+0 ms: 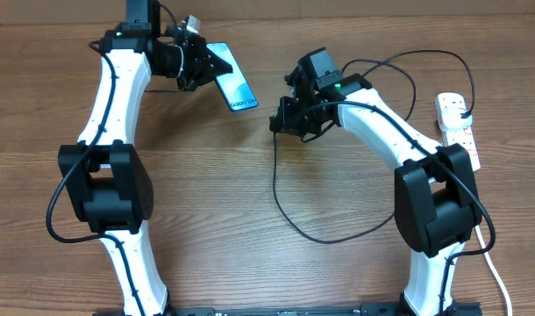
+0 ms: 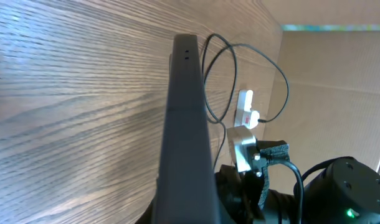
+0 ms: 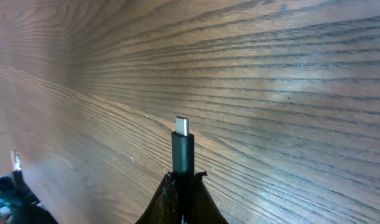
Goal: Plug charger to phone and switch on socket
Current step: 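Carry the cable plug with the right gripper toward the phone's bottom port, then align the USB-C plug under the phone's port with the right gripper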
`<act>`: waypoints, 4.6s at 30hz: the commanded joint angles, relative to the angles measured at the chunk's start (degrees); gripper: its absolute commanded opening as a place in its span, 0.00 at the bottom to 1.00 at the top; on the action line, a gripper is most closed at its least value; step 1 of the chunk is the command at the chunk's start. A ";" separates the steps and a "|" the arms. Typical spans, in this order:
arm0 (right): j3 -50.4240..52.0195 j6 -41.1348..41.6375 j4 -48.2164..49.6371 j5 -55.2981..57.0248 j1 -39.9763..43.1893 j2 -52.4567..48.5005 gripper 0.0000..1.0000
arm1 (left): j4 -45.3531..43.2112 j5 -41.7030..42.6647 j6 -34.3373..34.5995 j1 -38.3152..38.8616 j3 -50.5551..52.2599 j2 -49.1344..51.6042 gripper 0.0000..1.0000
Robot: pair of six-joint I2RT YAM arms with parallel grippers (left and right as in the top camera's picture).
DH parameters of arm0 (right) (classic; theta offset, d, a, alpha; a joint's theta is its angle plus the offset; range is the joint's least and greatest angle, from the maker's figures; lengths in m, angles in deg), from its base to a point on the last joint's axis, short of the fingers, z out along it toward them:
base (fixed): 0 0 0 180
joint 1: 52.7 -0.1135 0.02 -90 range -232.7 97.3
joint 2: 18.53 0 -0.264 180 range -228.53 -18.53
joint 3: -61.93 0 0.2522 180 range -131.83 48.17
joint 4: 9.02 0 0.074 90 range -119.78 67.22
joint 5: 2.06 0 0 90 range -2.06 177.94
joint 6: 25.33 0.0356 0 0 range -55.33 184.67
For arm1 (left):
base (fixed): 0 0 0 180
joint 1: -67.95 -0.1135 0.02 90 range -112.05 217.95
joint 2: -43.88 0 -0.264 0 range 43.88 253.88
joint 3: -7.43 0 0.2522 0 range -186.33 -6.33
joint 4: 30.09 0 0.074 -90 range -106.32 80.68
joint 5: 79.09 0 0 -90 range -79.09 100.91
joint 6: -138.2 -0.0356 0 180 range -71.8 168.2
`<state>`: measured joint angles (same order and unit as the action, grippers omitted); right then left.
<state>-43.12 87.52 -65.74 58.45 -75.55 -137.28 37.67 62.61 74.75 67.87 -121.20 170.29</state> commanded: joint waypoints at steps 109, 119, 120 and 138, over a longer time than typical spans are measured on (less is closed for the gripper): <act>0.17 -6.38 3.76 -26.91 2.56 15.04 0.04 | -16.76 35.67 13.79 0.55 -0.68 -0.42 0.04; 0.17 -6.36 3.67 -24.92 2.67 15.04 0.04 | -16.79 36.48 13.75 0.59 -0.68 -0.42 0.04; 0.17 -6.36 3.56 -24.30 2.67 15.04 0.04 | -16.79 36.48 13.75 0.59 -0.68 -0.42 0.04; 0.17 -6.36 1.55 -20.02 4.11 15.04 0.04 | -16.81 36.48 13.73 0.59 -0.68 -0.42 0.04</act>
<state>-43.01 80.94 -63.88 34.36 -72.93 -122.99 20.89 93.32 87.64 68.24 -121.18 170.55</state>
